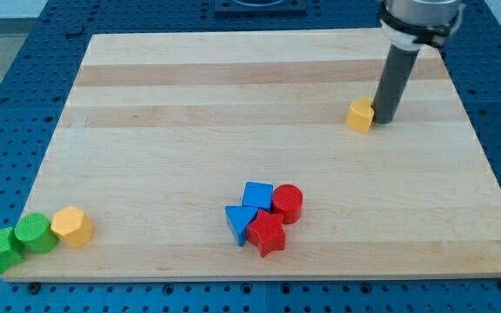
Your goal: Push the yellow heart closer to the blue cube
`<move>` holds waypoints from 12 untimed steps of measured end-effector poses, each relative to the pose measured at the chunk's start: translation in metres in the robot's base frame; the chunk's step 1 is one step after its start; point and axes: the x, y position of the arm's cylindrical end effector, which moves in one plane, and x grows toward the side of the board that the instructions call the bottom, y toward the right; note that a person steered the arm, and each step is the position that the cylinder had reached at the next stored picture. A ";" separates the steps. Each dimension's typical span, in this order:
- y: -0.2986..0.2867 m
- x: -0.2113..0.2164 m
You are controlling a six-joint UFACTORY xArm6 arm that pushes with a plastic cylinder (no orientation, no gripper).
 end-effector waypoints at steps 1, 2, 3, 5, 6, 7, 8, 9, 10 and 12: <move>-0.019 -0.010; -0.039 -0.010; -0.057 -0.005; -0.100 0.005; -0.127 0.008; -0.152 0.019; -0.167 0.034; -0.167 0.035; -0.164 0.039; -0.163 0.068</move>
